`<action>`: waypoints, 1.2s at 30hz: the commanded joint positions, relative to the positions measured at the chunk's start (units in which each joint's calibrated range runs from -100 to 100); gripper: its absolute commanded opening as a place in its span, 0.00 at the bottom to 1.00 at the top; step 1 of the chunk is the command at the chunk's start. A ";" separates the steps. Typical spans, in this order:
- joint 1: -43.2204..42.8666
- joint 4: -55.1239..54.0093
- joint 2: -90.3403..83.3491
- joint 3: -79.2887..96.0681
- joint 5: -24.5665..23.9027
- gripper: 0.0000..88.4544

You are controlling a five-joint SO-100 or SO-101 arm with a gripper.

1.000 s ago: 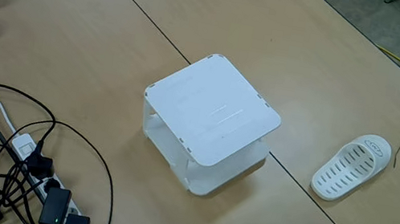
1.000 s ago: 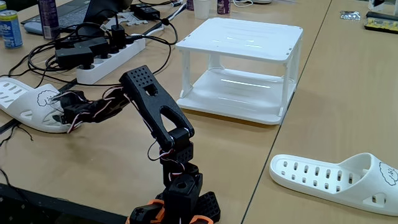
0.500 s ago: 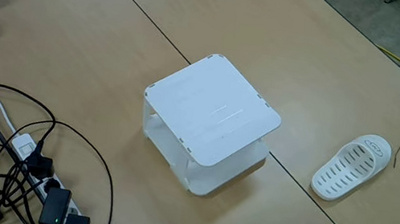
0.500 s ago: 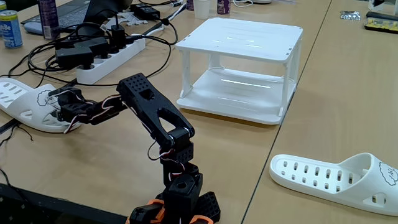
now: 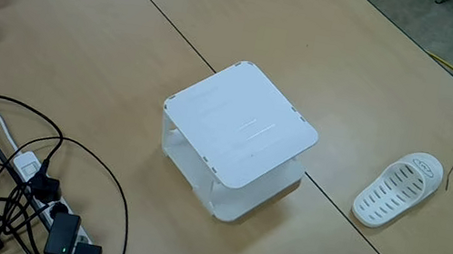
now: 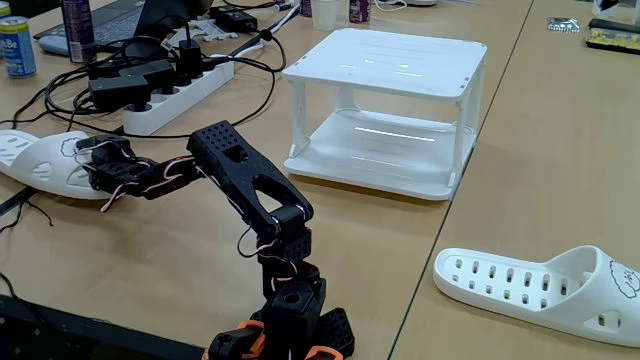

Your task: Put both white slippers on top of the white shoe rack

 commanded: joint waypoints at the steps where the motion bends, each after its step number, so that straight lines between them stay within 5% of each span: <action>1: 0.24 4.10 -8.69 -1.59 0.42 0.01; 17: 9.04 34.73 -49.67 25.20 0.42 0.01; 36: 17.92 39.21 -75.24 30.52 0.42 0.01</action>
